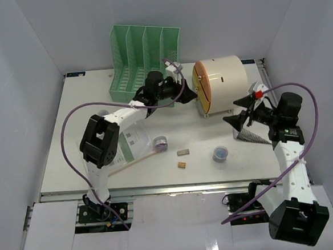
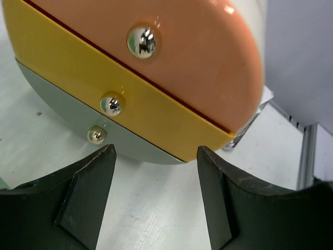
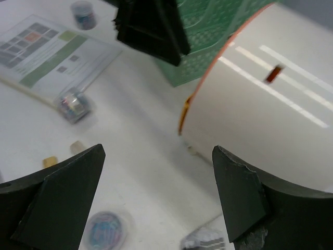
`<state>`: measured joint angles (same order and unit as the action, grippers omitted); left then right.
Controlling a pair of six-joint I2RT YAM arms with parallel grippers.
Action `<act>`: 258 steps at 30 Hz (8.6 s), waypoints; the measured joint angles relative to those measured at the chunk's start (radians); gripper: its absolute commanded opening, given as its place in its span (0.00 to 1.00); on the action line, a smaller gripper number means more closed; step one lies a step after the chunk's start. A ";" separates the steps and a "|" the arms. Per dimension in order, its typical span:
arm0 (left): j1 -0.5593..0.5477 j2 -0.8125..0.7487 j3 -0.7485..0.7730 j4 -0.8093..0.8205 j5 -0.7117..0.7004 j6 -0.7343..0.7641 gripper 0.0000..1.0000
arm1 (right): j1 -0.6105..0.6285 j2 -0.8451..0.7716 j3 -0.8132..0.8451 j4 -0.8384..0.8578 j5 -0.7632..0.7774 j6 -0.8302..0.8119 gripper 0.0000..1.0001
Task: Organize the desk
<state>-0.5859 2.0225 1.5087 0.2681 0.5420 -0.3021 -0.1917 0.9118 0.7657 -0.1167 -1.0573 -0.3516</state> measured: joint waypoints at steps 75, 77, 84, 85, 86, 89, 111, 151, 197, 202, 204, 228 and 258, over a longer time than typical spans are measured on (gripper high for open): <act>0.098 -0.242 -0.424 0.115 0.036 0.387 0.52 | 0.140 0.046 0.011 -0.447 0.008 -0.494 0.95; 0.099 -0.246 -0.432 0.127 0.033 0.376 0.62 | 0.200 0.061 0.021 -0.486 0.105 -0.499 0.97; 0.100 -0.275 -0.452 0.158 0.013 0.333 0.80 | 0.420 0.016 -0.022 -0.492 0.458 -0.385 0.91; 0.100 -0.283 -0.453 0.159 0.009 0.327 0.80 | 0.453 0.008 -0.034 -0.491 0.503 -0.366 0.90; 0.100 -0.293 -0.455 0.159 0.004 0.325 0.84 | 0.486 0.005 -0.044 -0.491 0.548 -0.350 0.90; 0.100 -0.328 -0.466 0.159 -0.011 0.319 0.97 | 0.553 0.021 -0.059 -0.497 0.638 -0.318 0.90; 0.125 -1.221 -0.907 -0.252 -0.247 0.263 0.98 | 0.689 0.261 -0.115 -0.471 0.960 -0.281 0.20; 0.125 -1.220 -0.960 -0.368 -0.244 0.171 0.98 | 0.743 0.547 0.625 -0.412 0.917 -0.256 0.39; -0.202 -0.282 -0.290 -0.892 -0.946 -0.364 0.79 | 0.329 -0.133 -0.052 -0.212 0.322 -0.193 0.90; -0.233 -0.222 -0.281 -0.936 -0.950 -0.439 0.79 | 0.267 -0.147 -0.118 -0.193 0.265 -0.176 0.90; -0.241 -0.195 -0.281 -0.949 -0.943 -0.464 0.77 | 0.255 -0.152 -0.124 -0.192 0.250 -0.174 0.90; -0.246 -0.501 -0.152 -0.846 -0.899 -0.206 0.00 | 0.219 -0.200 -0.127 -0.168 0.196 -0.171 0.90; -0.124 0.191 0.718 -1.010 -0.855 -0.322 0.20 | 0.207 -0.221 -0.136 -0.164 0.187 -0.165 0.90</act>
<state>-0.7095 2.2136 2.2265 -0.7418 -0.3128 -0.6236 0.0157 0.6907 0.6296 -0.2810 -0.8700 -0.5162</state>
